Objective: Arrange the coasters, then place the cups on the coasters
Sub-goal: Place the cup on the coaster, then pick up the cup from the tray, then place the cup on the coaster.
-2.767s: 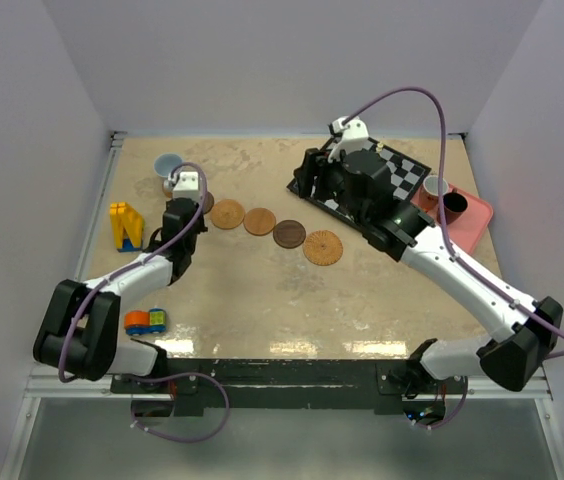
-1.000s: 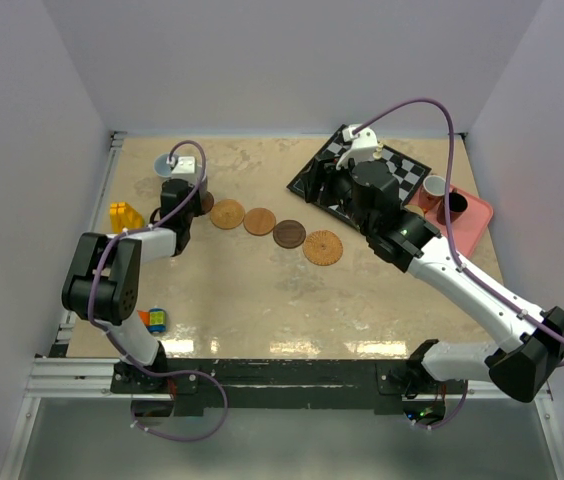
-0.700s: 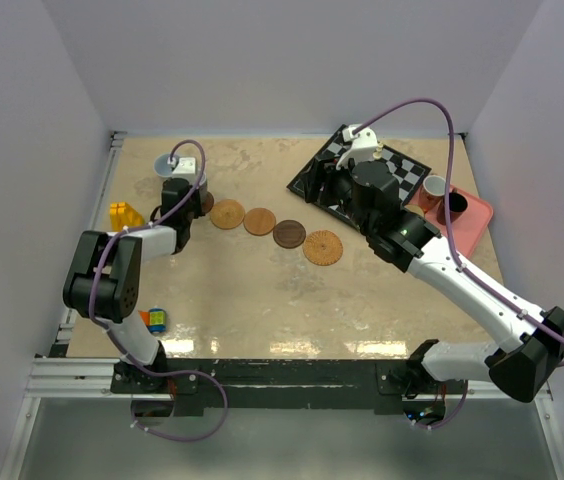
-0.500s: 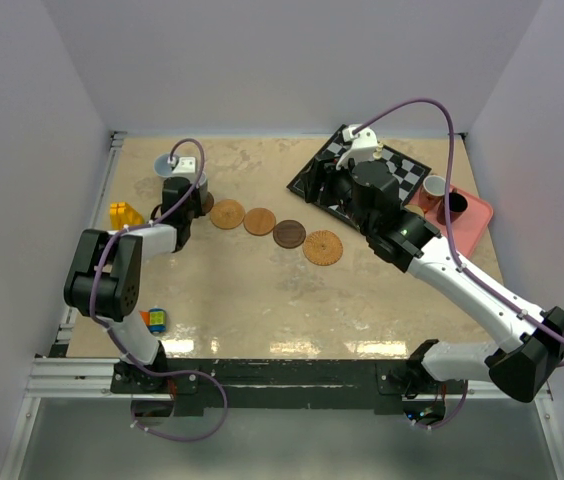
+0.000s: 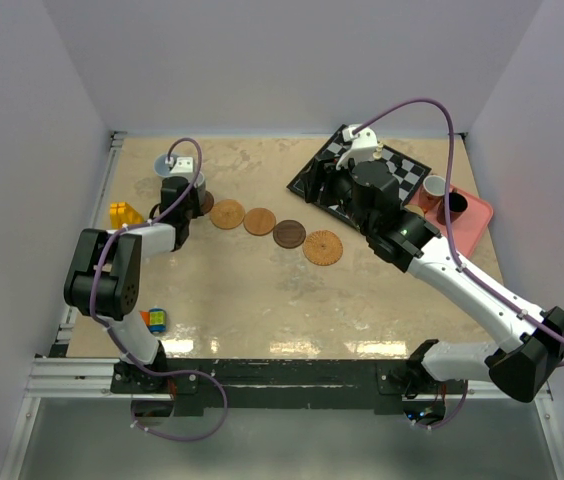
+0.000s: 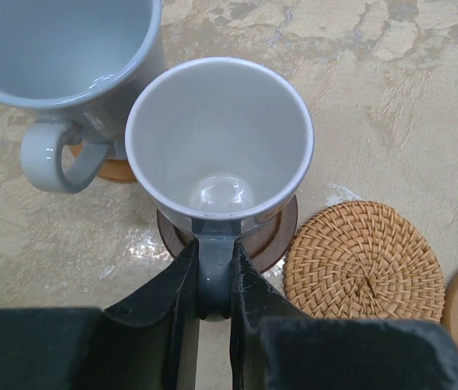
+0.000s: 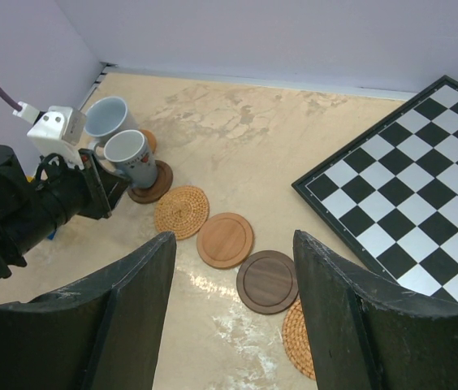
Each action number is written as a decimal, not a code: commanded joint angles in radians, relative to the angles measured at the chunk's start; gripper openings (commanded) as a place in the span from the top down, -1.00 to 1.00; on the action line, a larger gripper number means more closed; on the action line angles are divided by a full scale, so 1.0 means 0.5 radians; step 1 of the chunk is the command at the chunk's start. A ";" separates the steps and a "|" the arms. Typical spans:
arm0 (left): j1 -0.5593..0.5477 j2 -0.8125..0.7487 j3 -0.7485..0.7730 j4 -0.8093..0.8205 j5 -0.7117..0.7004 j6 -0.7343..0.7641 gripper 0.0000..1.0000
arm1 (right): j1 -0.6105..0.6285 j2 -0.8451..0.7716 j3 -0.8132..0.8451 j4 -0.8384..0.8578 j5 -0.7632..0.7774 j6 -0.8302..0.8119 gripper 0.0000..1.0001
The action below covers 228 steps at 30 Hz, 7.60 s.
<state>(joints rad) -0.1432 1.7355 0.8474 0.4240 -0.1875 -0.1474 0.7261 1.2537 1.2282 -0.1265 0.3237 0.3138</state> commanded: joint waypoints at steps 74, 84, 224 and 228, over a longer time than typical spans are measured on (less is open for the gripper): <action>0.032 -0.148 0.072 -0.161 0.028 -0.147 -0.18 | 0.002 -0.102 -0.017 0.066 -0.006 -0.005 -0.28; 0.029 -0.510 0.045 -0.344 0.001 -0.193 -0.68 | 0.005 -0.157 0.032 0.026 0.101 -0.051 -0.30; 0.010 -0.698 0.603 -1.719 2.995 1.096 -0.88 | 0.051 0.374 0.560 -0.809 -1.896 -1.149 1.00; 0.007 -0.627 0.628 -1.753 3.179 1.080 -0.75 | 0.066 0.352 0.529 -0.809 -1.905 -1.149 1.00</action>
<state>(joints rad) -0.1440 1.3945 1.1110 -0.4084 1.2575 0.3332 0.7471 1.4807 1.4990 -0.5716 -0.6186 -0.2661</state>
